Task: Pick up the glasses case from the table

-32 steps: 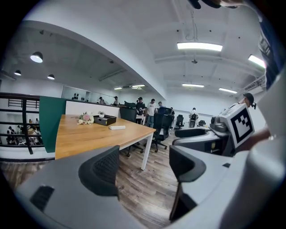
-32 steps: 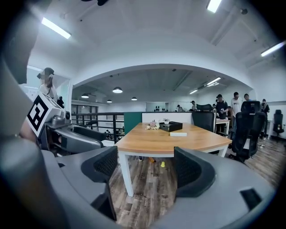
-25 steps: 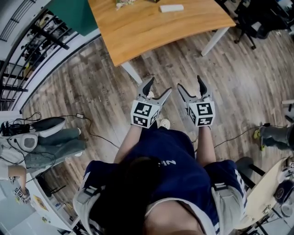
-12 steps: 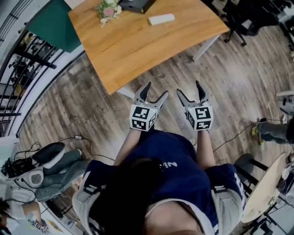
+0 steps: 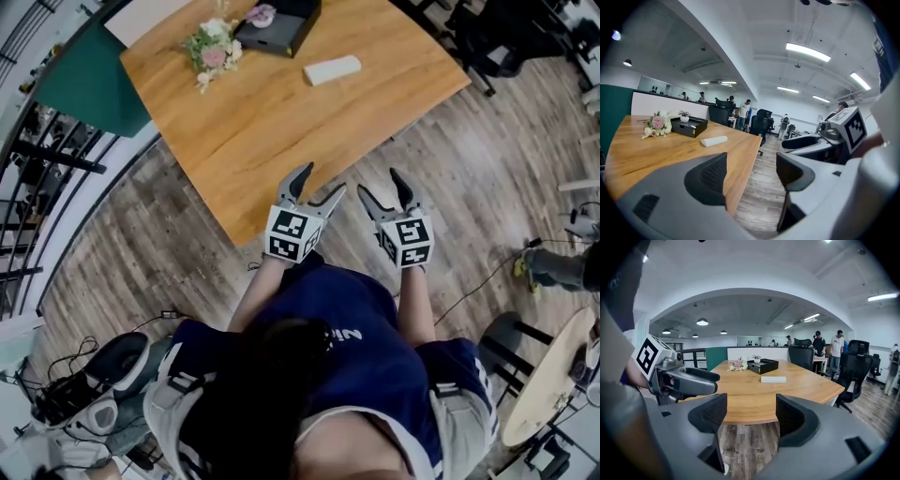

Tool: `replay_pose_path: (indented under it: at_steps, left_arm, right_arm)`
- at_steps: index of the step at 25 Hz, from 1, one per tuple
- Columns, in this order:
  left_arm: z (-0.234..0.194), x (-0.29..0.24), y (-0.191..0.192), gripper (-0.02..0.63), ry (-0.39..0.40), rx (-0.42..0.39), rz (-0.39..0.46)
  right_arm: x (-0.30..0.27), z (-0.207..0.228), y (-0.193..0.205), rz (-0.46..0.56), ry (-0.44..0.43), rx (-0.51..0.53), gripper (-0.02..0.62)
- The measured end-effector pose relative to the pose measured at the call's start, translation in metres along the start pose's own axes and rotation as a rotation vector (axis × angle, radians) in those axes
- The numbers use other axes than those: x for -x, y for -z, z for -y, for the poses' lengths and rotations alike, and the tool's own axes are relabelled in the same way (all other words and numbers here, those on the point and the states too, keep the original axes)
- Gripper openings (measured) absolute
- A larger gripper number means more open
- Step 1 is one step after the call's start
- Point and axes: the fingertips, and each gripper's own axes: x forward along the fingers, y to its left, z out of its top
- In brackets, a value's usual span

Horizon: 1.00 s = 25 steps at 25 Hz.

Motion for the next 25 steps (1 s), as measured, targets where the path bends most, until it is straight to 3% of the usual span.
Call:
replay_pose_path:
  at_steps: [5,15,25]
  left_arm:
    - [-0.028,-0.011,-0.004,0.33,0.033,-0.012,-0.027]
    - [-0.068,-0.025,-0.021,0.33,-0.036,0.036,-0.001]
    - [-0.112,-0.065,-0.047,0.33,-0.181,0.077,0.042]
  right_arm:
    - [-0.032,-0.004,-0.011,-0.02,-0.004,0.01,0.327]
    - [-0.07,0.017,-0.034,-0.015,-0.048,0.043,0.327]
    - [-0.149,0.065,-0.1,-0.007,-0.281,0.249,0.331]
